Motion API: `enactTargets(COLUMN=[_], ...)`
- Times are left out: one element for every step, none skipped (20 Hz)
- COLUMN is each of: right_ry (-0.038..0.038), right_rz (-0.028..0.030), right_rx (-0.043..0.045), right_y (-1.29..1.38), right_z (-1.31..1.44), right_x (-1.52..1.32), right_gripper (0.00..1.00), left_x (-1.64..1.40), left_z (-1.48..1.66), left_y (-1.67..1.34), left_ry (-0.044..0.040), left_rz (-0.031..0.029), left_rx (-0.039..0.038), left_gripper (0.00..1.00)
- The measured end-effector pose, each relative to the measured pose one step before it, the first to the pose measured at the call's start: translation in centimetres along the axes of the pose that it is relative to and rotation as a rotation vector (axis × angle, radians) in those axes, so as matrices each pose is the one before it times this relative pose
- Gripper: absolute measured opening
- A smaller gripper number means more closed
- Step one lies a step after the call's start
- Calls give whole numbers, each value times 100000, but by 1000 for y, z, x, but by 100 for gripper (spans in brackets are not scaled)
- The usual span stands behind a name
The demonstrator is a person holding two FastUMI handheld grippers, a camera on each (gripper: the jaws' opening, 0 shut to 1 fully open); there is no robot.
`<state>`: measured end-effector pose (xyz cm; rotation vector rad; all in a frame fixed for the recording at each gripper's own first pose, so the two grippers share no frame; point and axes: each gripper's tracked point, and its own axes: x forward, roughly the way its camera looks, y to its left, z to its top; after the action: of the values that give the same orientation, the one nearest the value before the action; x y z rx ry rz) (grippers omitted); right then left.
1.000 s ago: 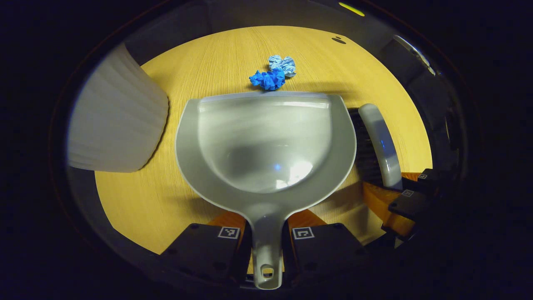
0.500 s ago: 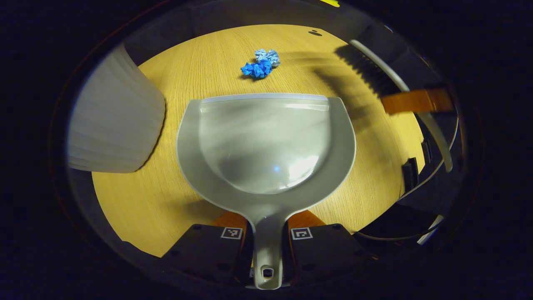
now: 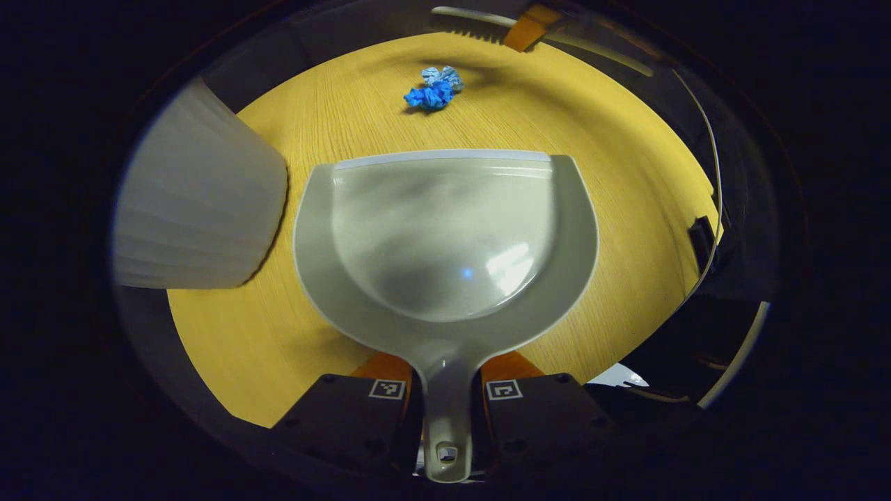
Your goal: Pick up the small broom and dustpan from the desktop, sweep the trash into the dustpan with the broom, and then empty the trash into the garbage bin.
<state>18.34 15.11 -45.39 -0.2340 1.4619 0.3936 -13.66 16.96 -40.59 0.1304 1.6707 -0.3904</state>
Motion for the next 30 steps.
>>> enactTargets(right_ry=[1843,1748,1030,444,956,2808,5034,-1002,-1288,1723,2055,829,1264,927,412,896,-376,971,1654,1376,-769,817,-492,-1487,-3833,-4242,-4111,-5502,-5354,-5972], right_rz=[-1311,-1138,-1987,-3787,-6401,-2862,3808,-3626,3876,5543,6078,6455,5480,5401,6462,6106,5796,8804,9159,6647,2984,3428,5729,7236,4193,2890,3675,4837,4675,3746], right_rx=[-4829,-4292,-3926,-3818,-3999,-3186,-3043,-6132,-5410,-4452,-3772,-3230,-2174,-663,463,760,779,3154,3859,3520,664,1151,3427,3954,2942,2868,3326,3099,3595,3379], right_y=[189,69,137,-320,-764,-113,1145,-85,1067,1352,1529,1626,858,1887,1805,1395,464,1838,541,786,-366,328,726,535,34,63,497,286,-91,-121], right_z=[625,544,515,472,237,-287,-793,393,395,-173,-266,-54,-495,-66,-699,-563,-141,-412,-1090,-286,-174,-639,425,226,373,-129,-683,-258,-777,-345], right_x=[1249,759,990,828,818,749,-225,-574,-252,-587,-782,-739,-674,-152,294,41,-96,-96,605,-322,-364,-878,382,-627,-288,-60,311,-79,312,-167], right_gripper=[31,31,31,31,31,31,31,31,31,31,31,31,31,31,31,31,31,31,31,31,34,32,31,31,31,31,31,31,31,31], left_x=[241,-379,123,-121,132,-43,17,-8,10,-4,1,-9,64,4,18,159,-78,-9,326,55,-342,72,136,98,170,-126,-254,-110,-131,238], left_z=[134,-227,241,-94,-84,29,6,33,30,5,22,-35,-39,42,119,121,219,-46,524,-301,-542,180,139,351,345,90,297,436,246,196], left_y=[58,-29,72,-8,45,45,-21,56,-3,-4,-10,97,49,37,64,122,62,-24,100,86,-102,14,112,58,-269,-191,-154,143,-38,96], left_ry=[-612,1638,287,815,411,212,83,-3,-82,48,426,194,163,-386,-582,-643,-422,-17,-4610,722,2405,-2191,-2117,-1921,-1615,-1332,-2314,-2899,-2636,-2464], left_rz=[634,312,35,-289,-278,-123,16,92,47,-142,-444,-497,-442,-204,-124,55,440,280,-88,-409,-144,728,1082,681,104,-222,-169,63,70,618], left_rx=[319,879,412,424,176,-289,-135,56,194,393,510,450,477,760,1008,811,-219,196,3251,1019,-76,1177,886,-1046,-2193,-2497,-1449,-402,818,1122], left_gripper=[26,26,26,26,26,26,26,26,26,26,26,25,26,25,25,25,25,26,26,25,25,26,27,26,26,25,25,25,25,25])
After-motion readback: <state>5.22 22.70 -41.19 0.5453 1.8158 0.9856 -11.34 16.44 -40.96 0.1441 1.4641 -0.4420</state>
